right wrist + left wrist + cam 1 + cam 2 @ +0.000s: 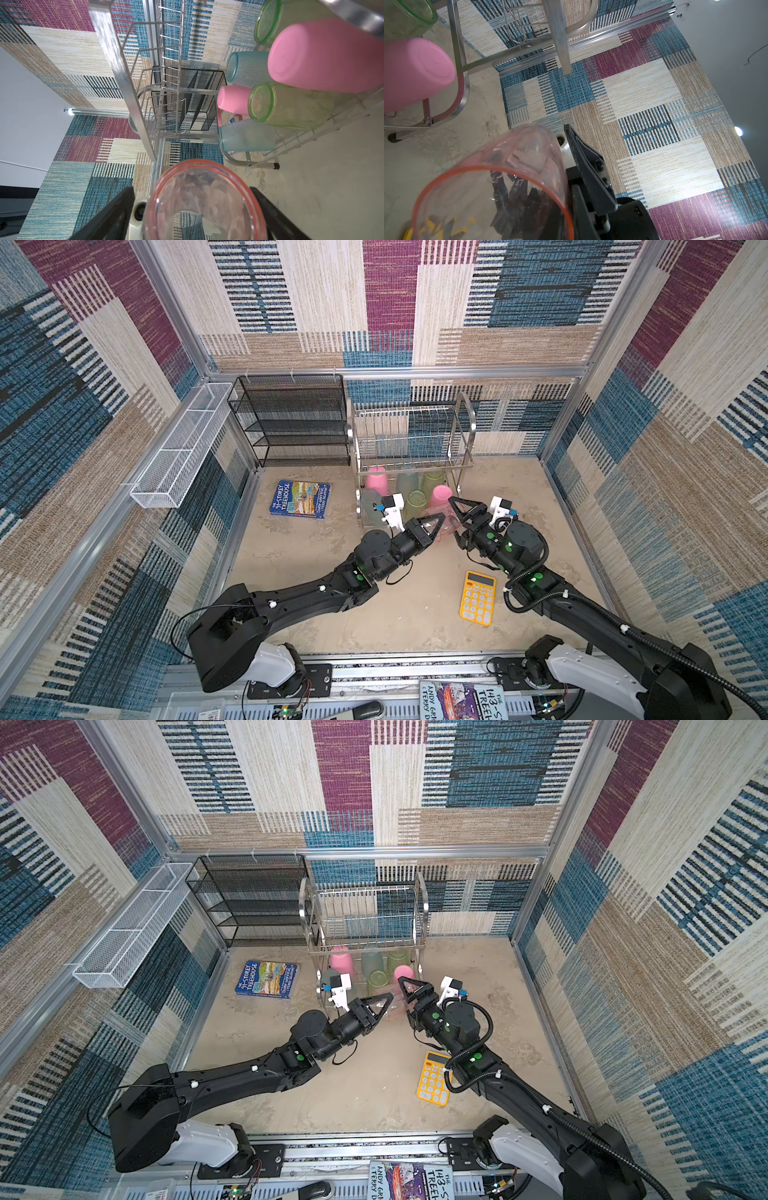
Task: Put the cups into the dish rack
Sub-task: 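Open the left gripper and draw it back while right gripper lifts the pink cup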
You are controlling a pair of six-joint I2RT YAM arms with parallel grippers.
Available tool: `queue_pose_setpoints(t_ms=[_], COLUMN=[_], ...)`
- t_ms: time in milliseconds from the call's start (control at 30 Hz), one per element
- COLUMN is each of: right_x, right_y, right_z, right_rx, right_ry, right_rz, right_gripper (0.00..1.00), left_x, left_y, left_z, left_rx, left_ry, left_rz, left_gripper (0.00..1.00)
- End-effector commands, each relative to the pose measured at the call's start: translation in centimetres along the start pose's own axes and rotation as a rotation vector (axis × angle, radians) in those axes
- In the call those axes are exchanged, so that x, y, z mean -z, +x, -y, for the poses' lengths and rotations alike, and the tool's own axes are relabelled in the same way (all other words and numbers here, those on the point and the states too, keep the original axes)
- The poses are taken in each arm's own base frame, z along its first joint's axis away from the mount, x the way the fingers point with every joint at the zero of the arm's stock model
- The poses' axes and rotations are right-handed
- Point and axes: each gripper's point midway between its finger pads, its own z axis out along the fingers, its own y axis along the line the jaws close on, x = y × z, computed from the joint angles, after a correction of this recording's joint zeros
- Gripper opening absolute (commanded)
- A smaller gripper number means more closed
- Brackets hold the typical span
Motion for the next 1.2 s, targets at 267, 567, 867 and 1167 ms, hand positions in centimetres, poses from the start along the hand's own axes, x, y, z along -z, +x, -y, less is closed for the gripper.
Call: queue_pose_setpoints(t_ms=[267, 567, 867, 1167], right_x=[0.0, 0.9, 4.3, 5.8], right_y=[-0.6, -1.8, -5.5, -8.7], right_z=[-0.4, -0.4, -0.7, -6.7], right_rx=[0.073, 0.183, 0.448, 0.807], right_ry=[0.016, 0.072, 0.237, 0.310], right_rz=[0.029, 0.094, 0.272, 0.410], right_gripper=[0.71, 0.63, 0.62, 0.62], left_x=[0.1, 1.1, 4.2, 7.7], left_y=[0.4, 0.2, -1.2, -5.1], left_z=[0.8, -0.1, -2.7, -5.4], left_rx=[0.013, -0.017, -0.133, -0.312], left_ry=[0.049, -0.042, -0.309, -0.602], left_rz=[-0.015, -0.019, -0.036, -0.140], left_gripper=[0.06, 0.41, 0.71, 0.93])
